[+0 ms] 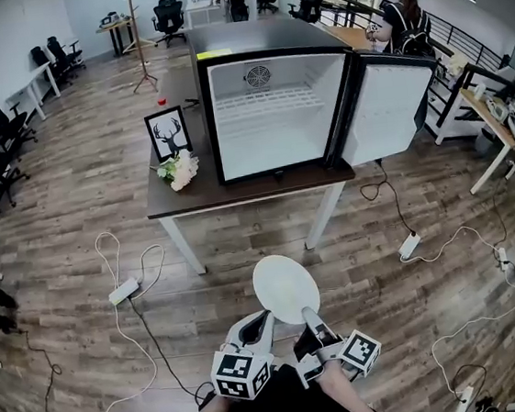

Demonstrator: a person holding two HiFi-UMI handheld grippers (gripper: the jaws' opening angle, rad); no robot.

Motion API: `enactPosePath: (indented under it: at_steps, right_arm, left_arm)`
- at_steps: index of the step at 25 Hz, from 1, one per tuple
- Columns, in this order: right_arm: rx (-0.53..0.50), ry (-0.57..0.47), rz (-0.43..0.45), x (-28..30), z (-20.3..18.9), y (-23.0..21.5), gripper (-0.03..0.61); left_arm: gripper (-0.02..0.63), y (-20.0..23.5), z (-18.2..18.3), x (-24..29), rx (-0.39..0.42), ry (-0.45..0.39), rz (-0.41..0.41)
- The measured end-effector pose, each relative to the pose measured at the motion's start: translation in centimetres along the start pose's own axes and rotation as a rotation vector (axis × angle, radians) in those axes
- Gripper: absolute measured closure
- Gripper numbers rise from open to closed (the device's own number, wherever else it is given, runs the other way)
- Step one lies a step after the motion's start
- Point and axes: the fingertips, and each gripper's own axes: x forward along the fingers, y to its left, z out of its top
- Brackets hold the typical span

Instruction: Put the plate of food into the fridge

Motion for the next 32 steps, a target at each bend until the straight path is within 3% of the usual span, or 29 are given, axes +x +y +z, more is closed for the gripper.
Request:
enactPosePath:
  at_steps: [18,32]
  right_arm:
    - [0.011,0.029,-0.005,1.4,4.1,-0.9,0.535]
    - [0.011,0.019,-0.031,6.9,6.4,-1.4,0.535]
  left_arm:
    - [0.606,0.0,0.1,4.1,-0.011,-0.006,0.074]
    - [0.606,4.0,2.0,8.5,-0.036,-0.013,0.078]
